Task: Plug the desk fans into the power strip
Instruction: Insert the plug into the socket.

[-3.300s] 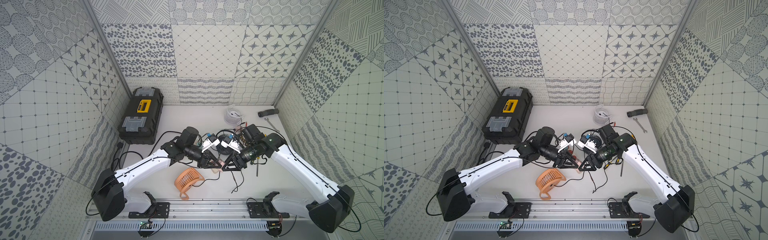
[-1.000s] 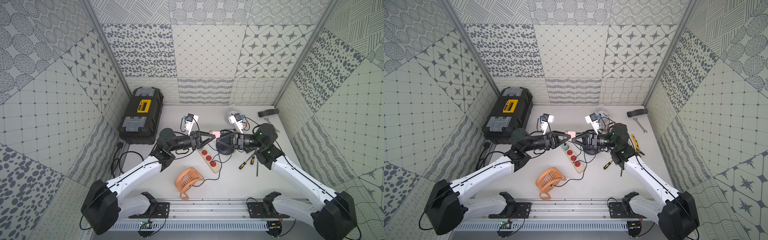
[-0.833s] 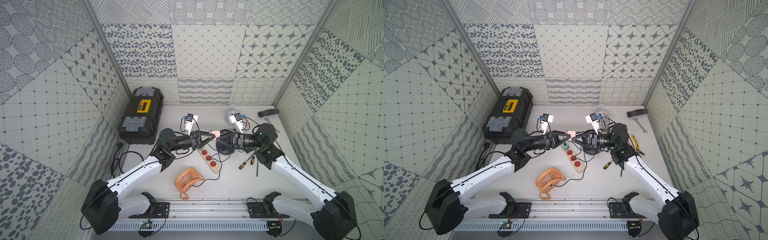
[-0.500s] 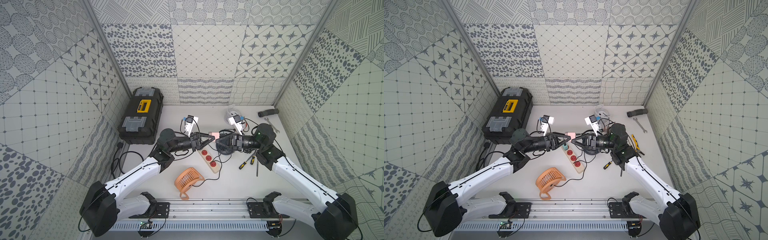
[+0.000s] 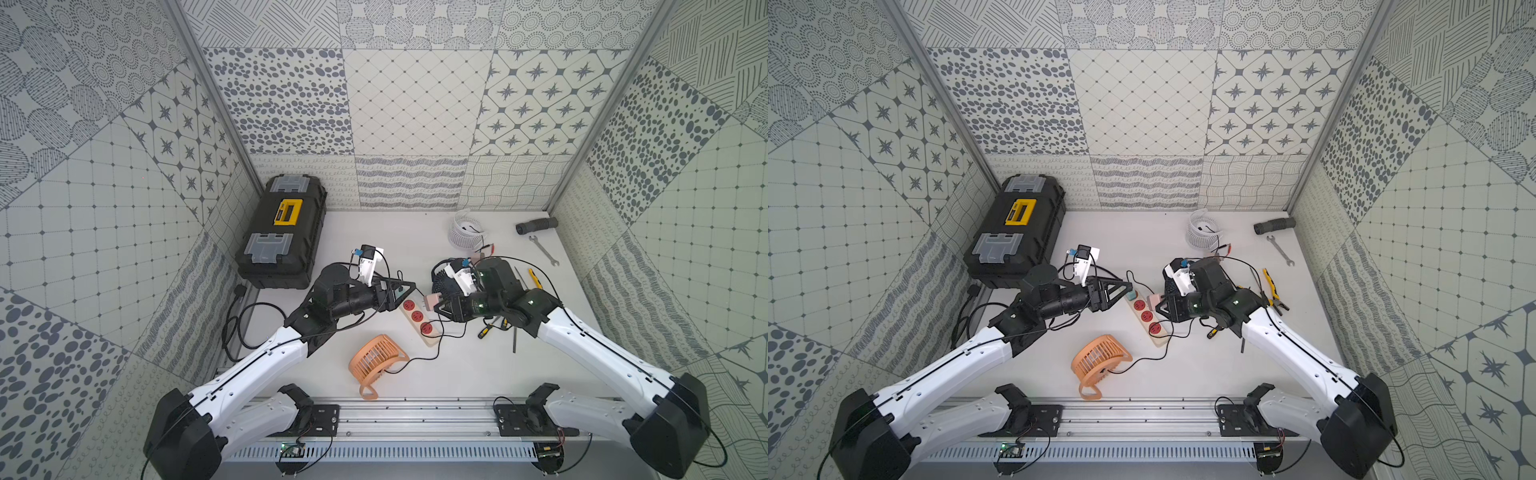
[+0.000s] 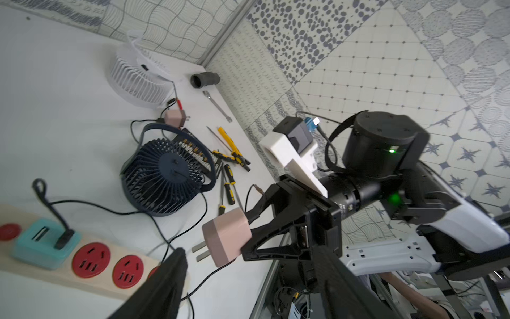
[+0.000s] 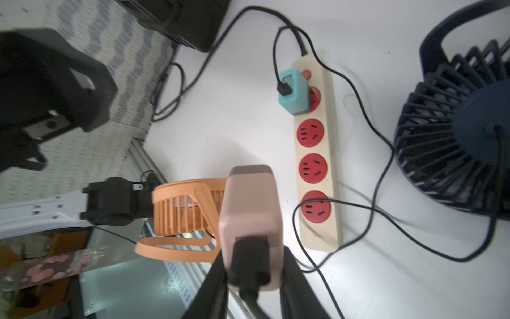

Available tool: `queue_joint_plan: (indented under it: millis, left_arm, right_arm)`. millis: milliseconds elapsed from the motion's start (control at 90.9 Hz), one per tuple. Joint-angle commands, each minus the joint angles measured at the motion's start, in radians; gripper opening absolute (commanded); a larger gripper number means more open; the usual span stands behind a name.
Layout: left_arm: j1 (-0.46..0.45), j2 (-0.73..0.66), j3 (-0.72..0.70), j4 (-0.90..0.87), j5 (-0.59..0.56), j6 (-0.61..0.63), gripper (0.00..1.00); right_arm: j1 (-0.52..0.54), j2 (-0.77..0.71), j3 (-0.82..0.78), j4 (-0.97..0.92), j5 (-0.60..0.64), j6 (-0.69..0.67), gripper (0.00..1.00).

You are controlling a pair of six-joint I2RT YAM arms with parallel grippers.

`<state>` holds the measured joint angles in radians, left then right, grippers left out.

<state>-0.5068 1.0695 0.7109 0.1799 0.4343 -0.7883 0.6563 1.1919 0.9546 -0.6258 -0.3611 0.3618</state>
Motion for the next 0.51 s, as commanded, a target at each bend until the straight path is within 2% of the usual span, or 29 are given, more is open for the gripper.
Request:
queue_joint_plan:
  millis: [0, 99, 264, 495]
  left_arm:
    - [0.025, 0.052, -0.052, -0.163, -0.193, 0.075, 0.71]
    - [0.057, 0.146, -0.092, -0.115, -0.199, 0.063, 0.64]
    - [0.11, 0.293, -0.153, 0.077, -0.101, -0.02, 0.53]
    - [0.136, 0.452, -0.15, 0.199, -0.069, -0.039, 0.46]
  right_arm:
    - [0.067, 0.09, 0.089, -0.199, 0.277, -0.119, 0.0]
    - [0.098, 0.179, 0.122, -0.164, 0.28, -0.109, 0.0]
    - [0.118, 0.303, 0.193, -0.091, 0.279, -0.089, 0.0]
    - [0.119, 0.461, 0.299, -0.066, 0.3, -0.086, 0.0]
